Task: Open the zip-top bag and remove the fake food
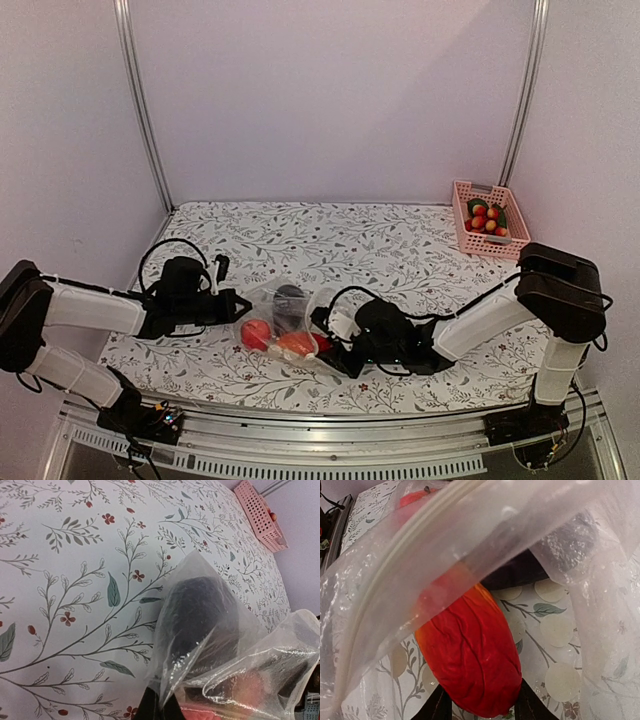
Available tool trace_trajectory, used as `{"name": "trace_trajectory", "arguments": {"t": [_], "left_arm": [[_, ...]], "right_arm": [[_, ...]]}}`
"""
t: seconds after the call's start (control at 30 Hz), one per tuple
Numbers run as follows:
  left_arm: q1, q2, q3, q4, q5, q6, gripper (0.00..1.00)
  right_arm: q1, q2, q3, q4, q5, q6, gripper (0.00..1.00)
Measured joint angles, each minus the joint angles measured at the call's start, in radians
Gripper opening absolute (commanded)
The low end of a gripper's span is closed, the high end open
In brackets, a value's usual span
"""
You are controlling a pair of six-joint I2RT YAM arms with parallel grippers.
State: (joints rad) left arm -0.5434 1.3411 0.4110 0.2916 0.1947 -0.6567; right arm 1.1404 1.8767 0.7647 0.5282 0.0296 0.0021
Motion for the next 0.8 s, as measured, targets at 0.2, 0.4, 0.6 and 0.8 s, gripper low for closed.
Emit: {"name": "trace_trajectory", "arguments": {"t": [0.2, 0.4, 0.6, 0.8], "left_arm": [[-0.045, 0.008, 0.002, 0.051, 0.034, 0.043, 0.0], [-0.069, 0.015, 0.003, 0.072, 0.044, 0.066, 0.0], [-0.072, 0.019, 0.007, 0.072, 0.045, 0.074, 0.0], [-0.072, 0.019, 0.012, 0.071, 0.045, 0.082, 0.0]], "right_arm": [[-0.001, 0.008, 0.075, -0.054, -0.012, -0.018, 0.69], [-0.003, 0.014, 0.118, -0.085, -0.026, -0.045, 0.7], [-0.013, 0.07, 0.173, -0.118, -0.047, -0.083, 0.72], [-0.027, 0.098, 0.193, -0.147, -0.072, -0.132, 0.55]]}}
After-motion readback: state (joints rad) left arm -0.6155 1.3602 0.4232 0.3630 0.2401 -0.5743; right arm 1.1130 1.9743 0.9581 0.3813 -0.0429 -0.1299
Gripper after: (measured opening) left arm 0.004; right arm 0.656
